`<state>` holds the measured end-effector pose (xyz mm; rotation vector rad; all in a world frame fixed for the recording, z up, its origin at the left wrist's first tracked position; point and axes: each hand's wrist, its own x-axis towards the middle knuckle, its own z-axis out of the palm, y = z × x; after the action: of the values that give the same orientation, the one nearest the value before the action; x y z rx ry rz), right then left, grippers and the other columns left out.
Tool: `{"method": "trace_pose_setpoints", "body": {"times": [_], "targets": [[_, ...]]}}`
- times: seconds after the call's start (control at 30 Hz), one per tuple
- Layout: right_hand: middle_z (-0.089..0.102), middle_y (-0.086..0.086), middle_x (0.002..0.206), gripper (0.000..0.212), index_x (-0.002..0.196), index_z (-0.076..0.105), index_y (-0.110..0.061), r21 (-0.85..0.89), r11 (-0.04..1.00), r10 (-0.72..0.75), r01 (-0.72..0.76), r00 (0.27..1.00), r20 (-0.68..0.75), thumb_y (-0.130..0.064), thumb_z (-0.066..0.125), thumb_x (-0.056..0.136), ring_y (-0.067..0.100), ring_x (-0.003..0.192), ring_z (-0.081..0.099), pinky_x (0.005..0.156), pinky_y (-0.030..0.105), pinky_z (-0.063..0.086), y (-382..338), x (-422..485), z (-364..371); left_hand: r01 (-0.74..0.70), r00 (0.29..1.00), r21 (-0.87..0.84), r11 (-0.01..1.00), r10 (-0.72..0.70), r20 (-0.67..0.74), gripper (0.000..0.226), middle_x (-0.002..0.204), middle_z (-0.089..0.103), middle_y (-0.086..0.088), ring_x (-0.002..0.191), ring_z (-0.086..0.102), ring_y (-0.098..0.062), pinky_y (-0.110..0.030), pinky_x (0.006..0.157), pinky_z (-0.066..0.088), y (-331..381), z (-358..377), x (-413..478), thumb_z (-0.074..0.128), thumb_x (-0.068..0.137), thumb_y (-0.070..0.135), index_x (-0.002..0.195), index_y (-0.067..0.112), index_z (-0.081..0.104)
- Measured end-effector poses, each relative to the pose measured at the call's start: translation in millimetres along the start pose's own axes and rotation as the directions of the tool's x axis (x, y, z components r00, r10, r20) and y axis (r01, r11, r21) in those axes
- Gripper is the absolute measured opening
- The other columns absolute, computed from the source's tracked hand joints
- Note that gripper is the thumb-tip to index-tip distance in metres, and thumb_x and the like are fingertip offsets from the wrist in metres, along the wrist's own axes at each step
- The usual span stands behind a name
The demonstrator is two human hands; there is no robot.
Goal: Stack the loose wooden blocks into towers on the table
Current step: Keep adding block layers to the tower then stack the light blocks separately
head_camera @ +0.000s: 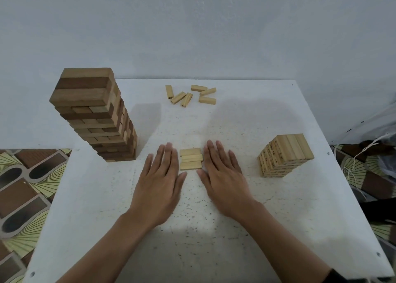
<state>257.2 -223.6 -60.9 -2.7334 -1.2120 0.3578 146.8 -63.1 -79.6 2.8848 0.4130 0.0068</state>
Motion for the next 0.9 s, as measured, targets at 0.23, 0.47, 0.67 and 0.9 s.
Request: {"method": "trace_pose_setpoints", "body": {"times": [0.23, 0.47, 0.67, 0.9], "targets": [[-0.023, -0.009, 0.164, 0.061, 0.155, -0.017, -0.021, 0.016, 1.000, 0.006, -0.005, 1.000, -0.017, -0.046, -0.001, 0.102, 0.013, 0.148, -0.030, 0.124, 0.042, -0.013, -4.7, 4.8, 1.2, 0.048, 0.998, 0.063, 0.997, -0.044, -0.054, 0.062, 0.169, 0.002, -0.001, 0.156, -0.006, -0.022, -0.046, 0.127, 0.001, 8.8, 2.4, 7.7, 0.005, 0.107, 0.044, 0.161, 0.014, 0.004], [-0.028, -0.006, 0.162, 0.058, 0.156, -0.019, -0.017, 0.038, 0.997, 0.070, -0.069, 0.997, -0.012, -0.041, 0.003, 0.108, 0.015, 0.146, -0.034, 0.123, 0.046, -0.015, -9.4, 19.0, -2.0, 0.070, 0.996, 0.041, 0.997, -0.067, -0.063, 0.062, 0.169, 0.001, -0.003, 0.156, -0.008, -0.024, -0.048, 0.127, 0.002, 7.3, -0.2, 23.8, 0.004, 0.106, 0.043, 0.161, 0.014, 0.004], [-0.027, -0.009, 0.163, 0.059, 0.156, -0.017, -0.020, 0.027, 0.997, 0.078, -0.077, 0.996, -0.032, -0.042, 0.001, 0.106, 0.013, 0.147, -0.033, 0.122, 0.049, -0.017, -9.6, 24.4, -0.4, 0.081, 0.994, 0.061, 0.995, -0.077, -0.076, 0.062, 0.169, 0.005, -0.005, 0.156, -0.005, -0.024, -0.047, 0.127, 0.006, 8.3, 2.6, 25.0, 0.007, 0.107, 0.042, 0.161, 0.010, 0.007], [-0.013, -0.015, 0.165, 0.058, 0.159, -0.004, -0.025, 0.065, 0.996, 0.063, -0.057, 0.994, -0.089, -0.047, 0.004, 0.106, 0.010, 0.150, -0.025, 0.123, 0.046, -0.015, -6.0, 23.5, 1.4, 0.091, 0.992, 0.023, 0.996, -0.089, -0.092, 0.060, 0.168, 0.011, 0.002, 0.156, -0.001, -0.019, -0.042, 0.127, 0.005, 5.5, -0.7, 26.4, 0.011, 0.108, 0.041, 0.161, 0.015, 0.015]]}}
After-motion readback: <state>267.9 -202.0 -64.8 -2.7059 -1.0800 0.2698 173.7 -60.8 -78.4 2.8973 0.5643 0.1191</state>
